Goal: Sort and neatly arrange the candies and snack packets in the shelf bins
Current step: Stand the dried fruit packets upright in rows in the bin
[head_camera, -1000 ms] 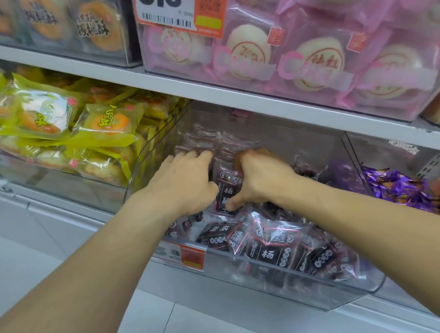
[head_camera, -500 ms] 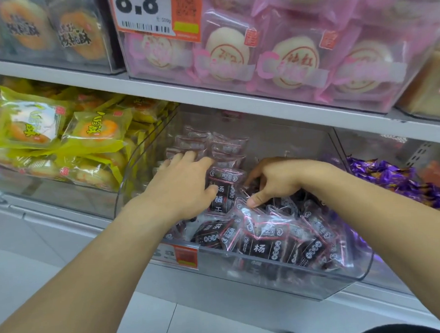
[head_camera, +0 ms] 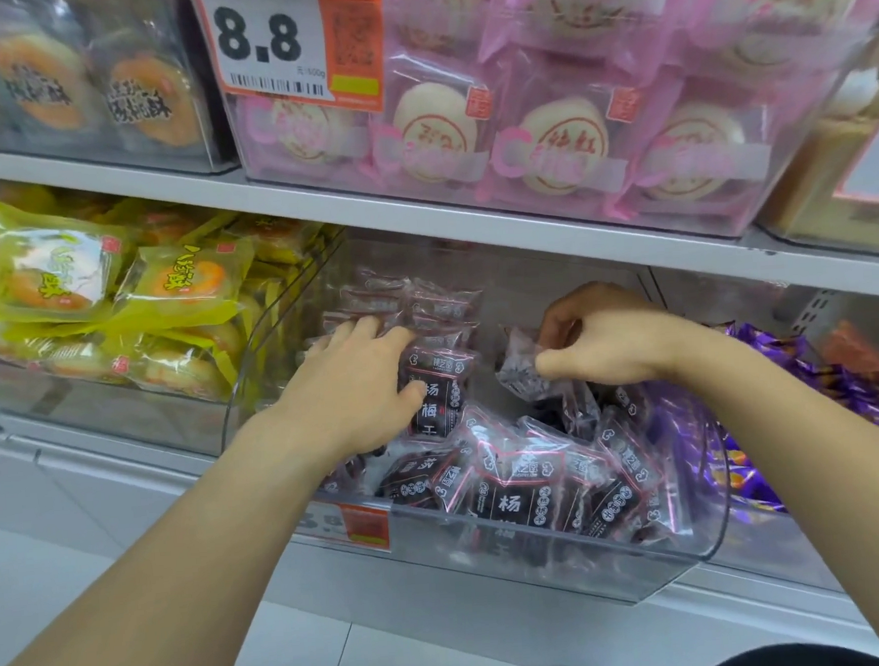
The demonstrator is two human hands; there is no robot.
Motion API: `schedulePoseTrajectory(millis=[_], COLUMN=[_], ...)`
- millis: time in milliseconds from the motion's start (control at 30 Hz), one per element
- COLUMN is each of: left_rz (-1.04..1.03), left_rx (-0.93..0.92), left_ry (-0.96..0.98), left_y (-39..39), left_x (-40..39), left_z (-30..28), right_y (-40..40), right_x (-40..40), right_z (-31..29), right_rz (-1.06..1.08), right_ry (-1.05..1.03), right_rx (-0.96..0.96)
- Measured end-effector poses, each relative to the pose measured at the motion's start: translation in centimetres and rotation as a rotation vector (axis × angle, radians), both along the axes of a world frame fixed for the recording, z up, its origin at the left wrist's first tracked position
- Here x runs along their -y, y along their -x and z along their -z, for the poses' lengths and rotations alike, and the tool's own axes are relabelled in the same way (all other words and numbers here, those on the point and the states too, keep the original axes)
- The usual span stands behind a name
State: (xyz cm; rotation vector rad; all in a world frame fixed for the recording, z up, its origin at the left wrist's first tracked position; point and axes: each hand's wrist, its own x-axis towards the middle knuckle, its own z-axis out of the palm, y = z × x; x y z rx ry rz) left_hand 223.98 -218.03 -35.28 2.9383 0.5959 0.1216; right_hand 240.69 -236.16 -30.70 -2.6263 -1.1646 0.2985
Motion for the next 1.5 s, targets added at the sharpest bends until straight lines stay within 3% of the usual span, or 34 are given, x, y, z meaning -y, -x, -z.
schedulePoseTrajectory(millis=[133,233,367,433,533,600,667,800,833,900,967,1033,1100,1200,1267,1367,1433,1500], left_rz=[0.045,0.235,0.279,0.308,0.339,0.330,0.320,0.277,0.254,0.198,0.104,0.139,0.277,0.241,0.150,0.094,0.153,0.163], left_rx=[0.128,0.345,0.406,0.467,0.555,0.574,0.603,0.692,0.674,0.523,0.275,0.098,0.088,0.241,0.398,0.552,0.572,0.589], left_ry=[-0.027,0.179,0.421,0.534,0.539,0.464,0.414,0.504,0.648,1.191,1.470,1.464,1.450,1.345,1.119,0.768,0.815,0.942], left_y=[0.3,1.1,2.5,3.0,3.5,3.8,4.1,4.5,4.6,4.5,4.5,4.3,4.7,5.6,5.6,6.0,6.1,6.2], left_x=[1.3,3.7,6.0,6.5,6.5,6.1,5.9,6.4,6.2,5.7,5.9,6.2,6.3,5.0,4.9,5.2,5.6,5.7], left_z=[-1.1,-2.5,-3.4,-3.6,-3.7,-3.5,-3.5,-4.2,-4.4,-4.2,-4.4,-4.2,-3.6,-3.0,-3.1,-3.5,-3.6,-3.9], right_y=[2.6,4.8,6.5,6.8,7.0,7.1,7.3,7.5,7.4,6.9,6.7,6.7,6.9,6.8,7.2,9.0,10.3,10.8], right_x=[2.4,4.3,5.2,5.1,5.3,5.3,5.2,5.0,5.0,5.3,5.6,5.6,5.5,5.5,5.4,4.2,3.0,2.3], right_z=[0.6,0.7,0.6,0.5,0.4,0.2,-0.1,-0.5,-0.5,-0.2,0.2,0.7,1.0,0.2,-0.5,-0.2,0.0,-0.2], right_rz=[-0.043,-0.132,-0.178,-0.173,-0.180,-0.197,-0.191,-0.177,-0.200,-0.286,-0.368,-0.479,-0.528,-0.292,-0.203,-0.162,-0.135,-0.164], right_ry=[-0.400,-0.592,-0.849,-0.975,-0.995,-0.946,-1.007,-1.152,-1.149,-1.135,-1.094,-0.998,-0.927,-1.018,-1.027,-0.879,-0.939,-1.028], right_rx=[-0.061,-0.097,-0.122,-0.223,-0.451,-0.352,-0.381,-0.723,-0.772,-0.853,-0.904,-0.885,-0.917,-1.166,-1.218,-0.861,-0.682,-0.683])
